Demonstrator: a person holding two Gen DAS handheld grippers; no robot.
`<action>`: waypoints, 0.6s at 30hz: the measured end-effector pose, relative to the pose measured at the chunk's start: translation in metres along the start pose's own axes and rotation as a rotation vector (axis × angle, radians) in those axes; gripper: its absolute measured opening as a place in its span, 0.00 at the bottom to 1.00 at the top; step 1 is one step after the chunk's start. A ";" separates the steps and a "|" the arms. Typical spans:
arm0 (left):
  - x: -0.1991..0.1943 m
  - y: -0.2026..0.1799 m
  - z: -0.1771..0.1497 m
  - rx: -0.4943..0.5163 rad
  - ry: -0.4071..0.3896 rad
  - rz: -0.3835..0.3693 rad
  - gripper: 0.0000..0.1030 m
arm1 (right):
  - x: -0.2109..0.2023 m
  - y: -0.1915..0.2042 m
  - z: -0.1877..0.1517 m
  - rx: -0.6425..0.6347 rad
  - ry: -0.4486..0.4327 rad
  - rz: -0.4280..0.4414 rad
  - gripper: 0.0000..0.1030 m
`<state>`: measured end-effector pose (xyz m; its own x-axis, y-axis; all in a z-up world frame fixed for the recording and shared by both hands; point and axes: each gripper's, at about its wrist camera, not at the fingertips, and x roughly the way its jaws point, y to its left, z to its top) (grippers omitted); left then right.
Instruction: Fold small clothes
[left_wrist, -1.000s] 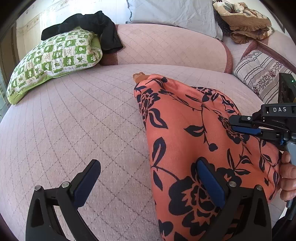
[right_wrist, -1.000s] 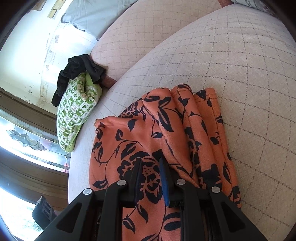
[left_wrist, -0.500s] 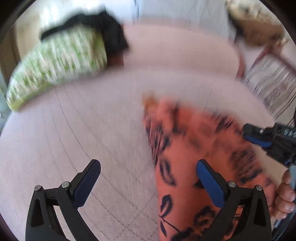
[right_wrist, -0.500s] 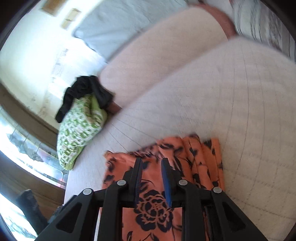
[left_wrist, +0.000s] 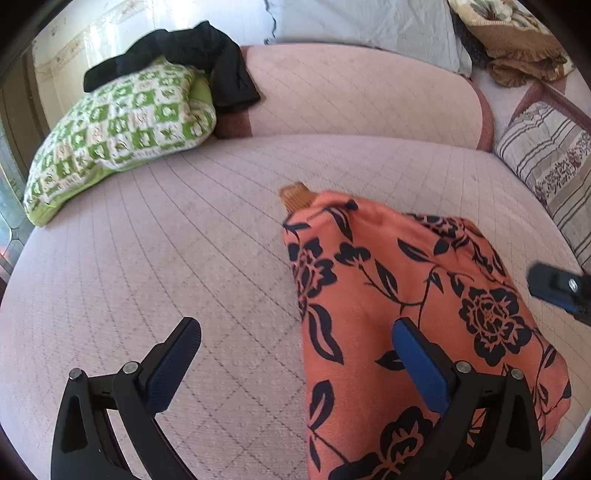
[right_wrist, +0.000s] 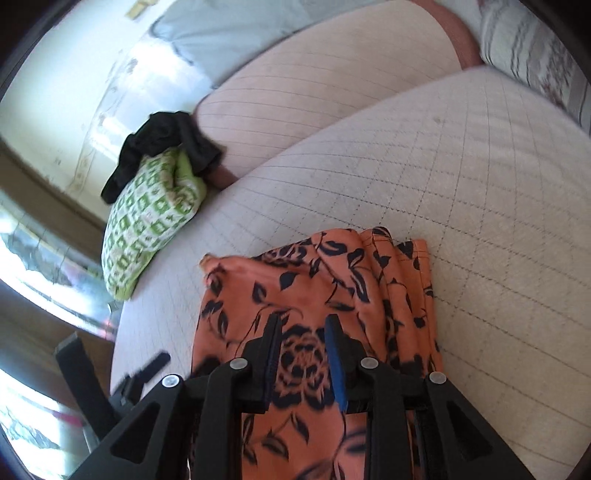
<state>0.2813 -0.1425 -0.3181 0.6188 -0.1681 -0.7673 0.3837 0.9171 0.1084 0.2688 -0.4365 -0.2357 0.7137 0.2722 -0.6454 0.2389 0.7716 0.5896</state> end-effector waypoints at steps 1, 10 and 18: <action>-0.002 0.002 0.000 -0.004 -0.006 -0.001 1.00 | -0.006 0.003 -0.003 -0.018 0.001 0.011 0.26; -0.013 0.012 0.002 0.020 -0.042 0.022 1.00 | -0.018 -0.006 -0.021 -0.048 0.032 -0.023 0.66; -0.006 0.016 -0.005 0.037 -0.008 0.022 1.00 | 0.010 -0.024 -0.026 -0.011 0.144 -0.115 0.66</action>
<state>0.2800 -0.1252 -0.3150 0.6327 -0.1513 -0.7595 0.3952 0.9065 0.1487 0.2532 -0.4377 -0.2691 0.5804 0.2604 -0.7716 0.3057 0.8085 0.5028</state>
